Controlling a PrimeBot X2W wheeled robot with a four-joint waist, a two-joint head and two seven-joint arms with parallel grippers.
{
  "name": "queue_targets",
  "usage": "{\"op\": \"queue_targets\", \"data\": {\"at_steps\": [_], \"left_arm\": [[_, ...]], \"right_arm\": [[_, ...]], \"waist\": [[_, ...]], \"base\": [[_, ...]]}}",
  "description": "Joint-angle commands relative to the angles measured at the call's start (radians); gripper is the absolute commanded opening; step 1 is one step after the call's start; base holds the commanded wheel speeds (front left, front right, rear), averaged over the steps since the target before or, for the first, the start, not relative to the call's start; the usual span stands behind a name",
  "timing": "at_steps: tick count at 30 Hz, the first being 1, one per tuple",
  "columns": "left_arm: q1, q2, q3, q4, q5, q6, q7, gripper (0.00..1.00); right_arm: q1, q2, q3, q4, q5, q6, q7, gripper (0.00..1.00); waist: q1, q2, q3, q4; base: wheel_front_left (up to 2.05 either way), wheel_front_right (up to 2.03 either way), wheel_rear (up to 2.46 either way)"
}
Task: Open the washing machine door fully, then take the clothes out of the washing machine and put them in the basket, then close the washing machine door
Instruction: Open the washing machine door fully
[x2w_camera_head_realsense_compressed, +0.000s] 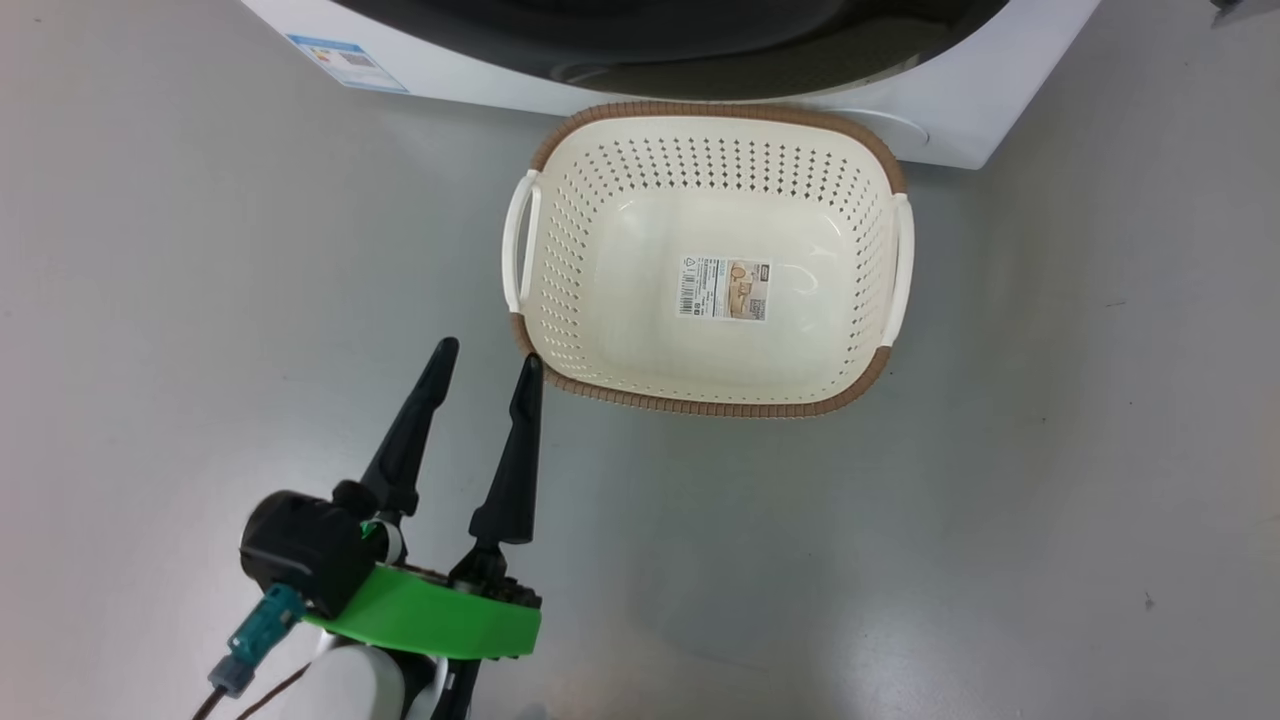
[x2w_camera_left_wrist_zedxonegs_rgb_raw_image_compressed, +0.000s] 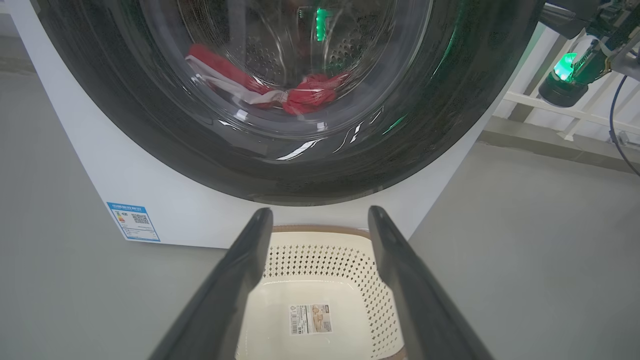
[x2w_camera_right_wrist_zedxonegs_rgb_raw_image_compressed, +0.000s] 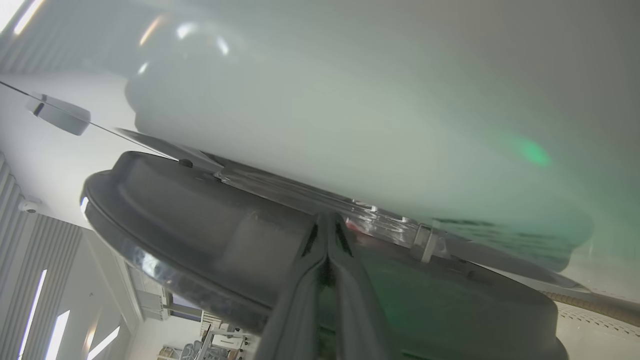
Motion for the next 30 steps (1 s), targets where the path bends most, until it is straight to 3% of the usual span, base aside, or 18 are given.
{"op": "queue_targets", "data": {"at_steps": [1, 30], "left_arm": [[-0.014, 0.013, 0.027, -0.026, -0.009, 0.008, -0.008, 1.00], [0.016, 0.013, 0.029, -0.025, -0.002, 0.010, -0.008, 1.00]], "right_arm": [[-0.014, 0.018, -0.005, -0.018, -0.010, 0.008, 0.011, 0.00], [0.179, 0.091, 0.018, -0.097, -0.055, 0.008, 0.110, 0.00]], "waist": [[0.0000, 0.0000, 0.000, 0.001], [0.0000, 0.0000, -0.087, -0.021]], "base": [[0.00, 0.00, 0.00], [0.00, 0.00, 0.00]]}}
